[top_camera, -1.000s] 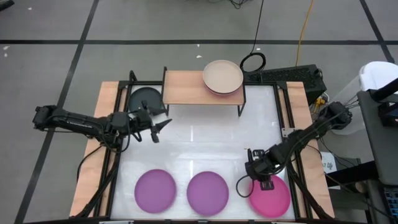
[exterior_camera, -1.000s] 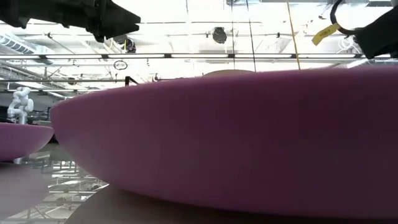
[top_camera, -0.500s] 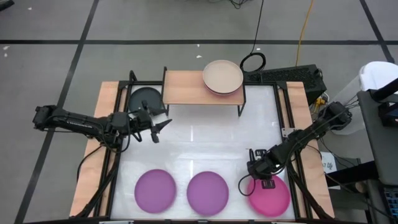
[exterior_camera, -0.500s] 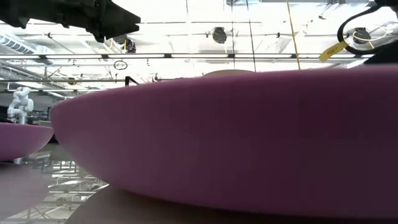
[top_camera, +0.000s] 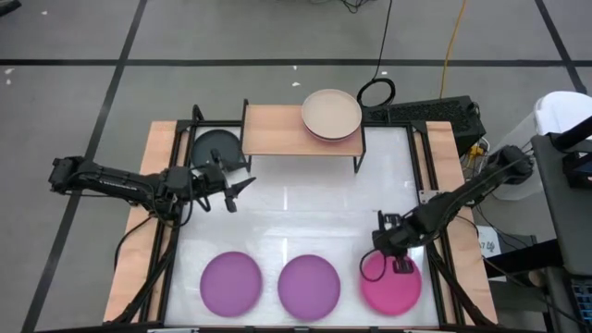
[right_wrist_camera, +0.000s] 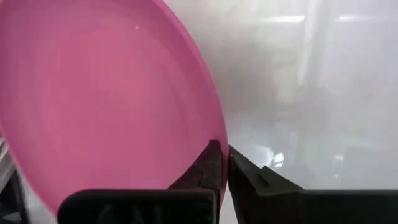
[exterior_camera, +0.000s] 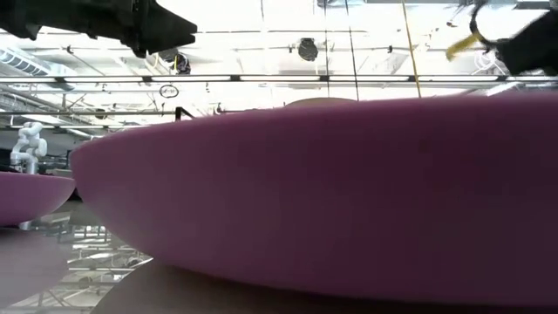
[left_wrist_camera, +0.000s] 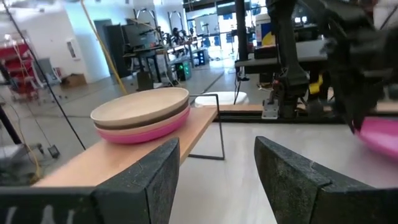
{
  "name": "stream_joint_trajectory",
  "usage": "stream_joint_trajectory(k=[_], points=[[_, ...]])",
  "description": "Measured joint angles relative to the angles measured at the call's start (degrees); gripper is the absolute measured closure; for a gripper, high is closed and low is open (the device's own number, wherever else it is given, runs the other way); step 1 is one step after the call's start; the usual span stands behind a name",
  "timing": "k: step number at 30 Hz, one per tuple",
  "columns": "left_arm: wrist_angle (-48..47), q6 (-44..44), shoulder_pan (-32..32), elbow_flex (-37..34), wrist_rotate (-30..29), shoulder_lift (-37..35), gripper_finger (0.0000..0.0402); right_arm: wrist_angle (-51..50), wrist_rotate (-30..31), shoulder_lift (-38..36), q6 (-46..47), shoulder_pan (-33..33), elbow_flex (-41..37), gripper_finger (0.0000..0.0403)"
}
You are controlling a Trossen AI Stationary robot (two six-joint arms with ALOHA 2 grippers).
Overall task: Place and stack plates onto a shelf
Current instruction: Put the pink plate on the shelf
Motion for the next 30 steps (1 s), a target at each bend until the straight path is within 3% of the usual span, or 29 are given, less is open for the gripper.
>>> stream_joint_trajectory(k=[3,7,14,18,21,25,30], points=[[1.1,3.8,-0.1,0.0,0.9,0.0,0.0188,-1.4,6.1,-4.6,-3.2,-2.1,2.4,0.0401],[4.1,3.4,-0.2,0.0,2.3,0.0,0.0188,4.0,16.6,-10.8,-11.4,-6.8,5.5,0.0402],[5.7,-2.7,-0.2,0.0,2.3,0.6,0.0188,36.9,33.1,-16.6,-32.8,-21.4,6.5,0.0402],[9.6,-6.2,0.2,0.0,2.2,0.9,0.0188,58.0,29.2,-15.1,-37.9,-32.3,6.6,0.0402],[12.8,-4.9,0.4,0.0,2.1,0.9,0.0188,66.6,24.5,-12.0,-37.3,-40.6,7.1,0.0402],[17.3,-1.2,0.4,0.1,0.9,0.3,0.0188,66.1,17.3,-4.5,-32.5,-50.2,12.9,0.0402],[17.0,1.4,0.4,0.1,-2.1,-1.3,0.0188,57.7,8.3,8.4,-29.5,-57.2,25.5,0.0403]])
